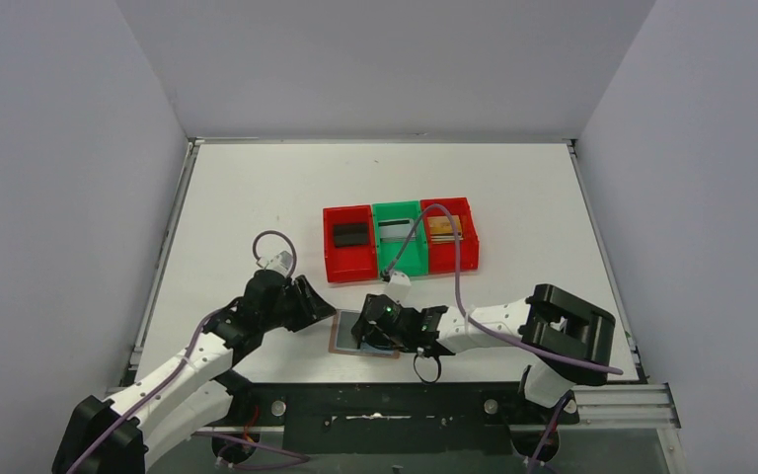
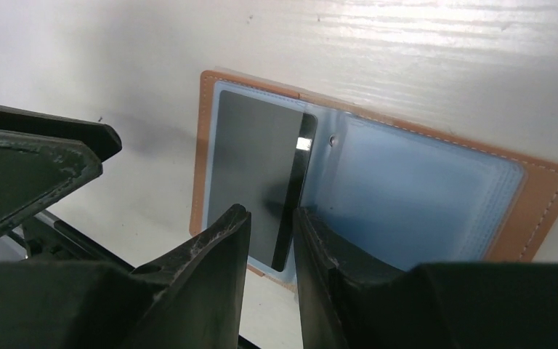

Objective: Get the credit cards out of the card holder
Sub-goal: Remove the credit card from the card holder.

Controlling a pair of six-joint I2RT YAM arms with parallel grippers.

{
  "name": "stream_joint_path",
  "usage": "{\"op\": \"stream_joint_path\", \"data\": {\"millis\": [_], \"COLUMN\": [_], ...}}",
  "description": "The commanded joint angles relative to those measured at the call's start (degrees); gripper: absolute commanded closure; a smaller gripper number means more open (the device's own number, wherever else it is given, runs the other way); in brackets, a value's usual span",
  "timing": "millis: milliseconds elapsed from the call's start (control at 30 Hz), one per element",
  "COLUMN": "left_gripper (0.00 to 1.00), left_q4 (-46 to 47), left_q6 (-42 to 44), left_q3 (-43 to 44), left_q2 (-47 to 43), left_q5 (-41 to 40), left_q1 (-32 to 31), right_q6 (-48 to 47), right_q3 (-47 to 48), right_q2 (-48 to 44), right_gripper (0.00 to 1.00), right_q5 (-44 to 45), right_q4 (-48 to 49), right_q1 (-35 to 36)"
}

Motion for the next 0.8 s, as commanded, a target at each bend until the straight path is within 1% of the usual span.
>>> {"op": "stream_joint_path", "data": {"millis": [0,133,233,367,567,667,767], "left_gripper": [0.6,0.6,0.6,0.6,0.61,0.62,0.67], "left_q4": [9.1,10.2,8.7,8.1,9.5,9.9,9.9], "left_q6": [1.5,3.6,5.1,6.2,6.3,6.0,5.3], "left_q3": [-0.2,0.9,2.1,2.8,3.1,3.5,3.4], "left_q2": [3.3,8.3,11.1,12.4,14.5,16.2,17.6], "left_q5": [7.6,10.6,10.7,10.7,11.1,10.4,8.8], "left_q1": [0.4,0.2,-0.1,-1.0,-3.6,-5.2,-5.8], "right_q6": [2.3,2.5,3.2,4.1,3.8,4.1,4.7], "right_q3": [1.6,2.7,2.7,2.4,2.4,1.2,-1.4], "right_q2": [0.2,0.4,0.6,0.8,1.7,1.3,0.5], "right_gripper": [0.7,0.7,0.71,0.72,0.72,0.74,0.77], "right_q5": [-0.1,1.5,2.2,2.9,1.6,1.2,-0.1], "right_q4": [-2.6,-5.5,-6.7,-8.2,-6.6,-4.9,-1.0], "right_q1": [-0.4,-0.5,-0.6,-0.8,-1.1,-1.5,-2.3]}}
